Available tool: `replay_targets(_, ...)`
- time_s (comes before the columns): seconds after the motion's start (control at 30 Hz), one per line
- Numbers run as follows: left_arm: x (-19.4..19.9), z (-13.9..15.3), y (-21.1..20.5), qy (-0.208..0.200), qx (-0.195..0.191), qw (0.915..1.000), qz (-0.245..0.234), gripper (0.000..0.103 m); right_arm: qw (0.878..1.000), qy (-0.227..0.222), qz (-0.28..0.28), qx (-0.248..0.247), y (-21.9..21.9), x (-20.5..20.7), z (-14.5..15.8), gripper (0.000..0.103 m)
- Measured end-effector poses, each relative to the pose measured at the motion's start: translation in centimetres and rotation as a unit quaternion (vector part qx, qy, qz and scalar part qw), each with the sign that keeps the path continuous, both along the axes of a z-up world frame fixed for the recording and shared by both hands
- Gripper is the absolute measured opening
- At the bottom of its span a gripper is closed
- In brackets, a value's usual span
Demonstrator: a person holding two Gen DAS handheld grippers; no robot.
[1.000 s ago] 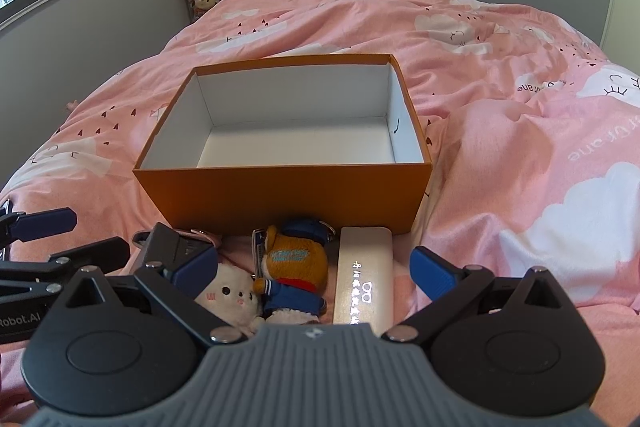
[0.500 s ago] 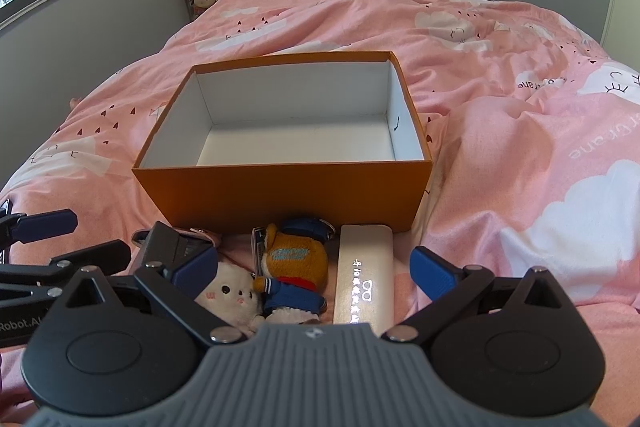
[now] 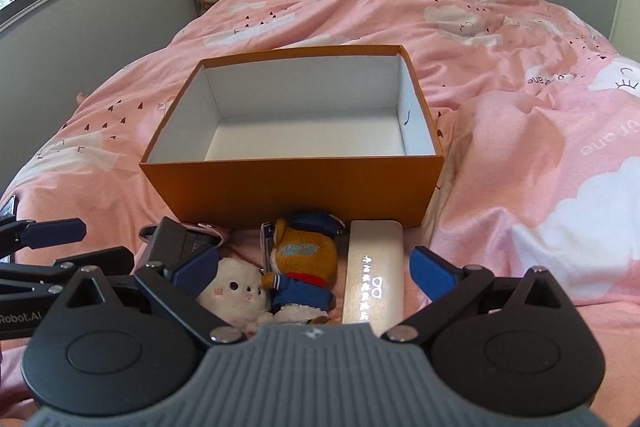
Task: Organize objects
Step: 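Grasp the dark grey gold-lettered box with the left gripper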
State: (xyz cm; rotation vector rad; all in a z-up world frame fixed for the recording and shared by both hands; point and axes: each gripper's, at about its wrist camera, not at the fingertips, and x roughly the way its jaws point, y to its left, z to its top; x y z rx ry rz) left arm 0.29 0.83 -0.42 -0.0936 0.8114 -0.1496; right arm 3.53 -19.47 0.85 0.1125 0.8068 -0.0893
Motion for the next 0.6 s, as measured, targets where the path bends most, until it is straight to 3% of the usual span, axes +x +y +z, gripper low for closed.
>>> replay_targets(0.03, 0.1, -0.1, 0.1, 0.007, -0.006, 1.0, -0.002, 0.086, 1.0, 0.001, 0.004, 0.003, 0.0, 0.1, 0.0, 0.1)
replay_targets(0.17, 0.7, -0.9, 0.6, 0.035, -0.025, 0.9991, -0.001, 0.081, 0.999, 0.014, 0.035, 0.019, 0.4, 0.8, 0.0, 0.078)
replay_targets(0.33, 1.2, -1.5, 1.6, 0.06, -0.042, 0.9972, 0.013, 0.076, 0.995, 0.031, 0.093, 0.031, 1.7, 2.1, -0.1, 0.064)
replay_targets(0.6, 1.7, -1.4, 4.1, 0.074, -0.076, 0.9937, 0.036, 0.063, 0.983, 0.06, 0.148, 0.093, 3.4, 4.8, -0.1, 0.062)
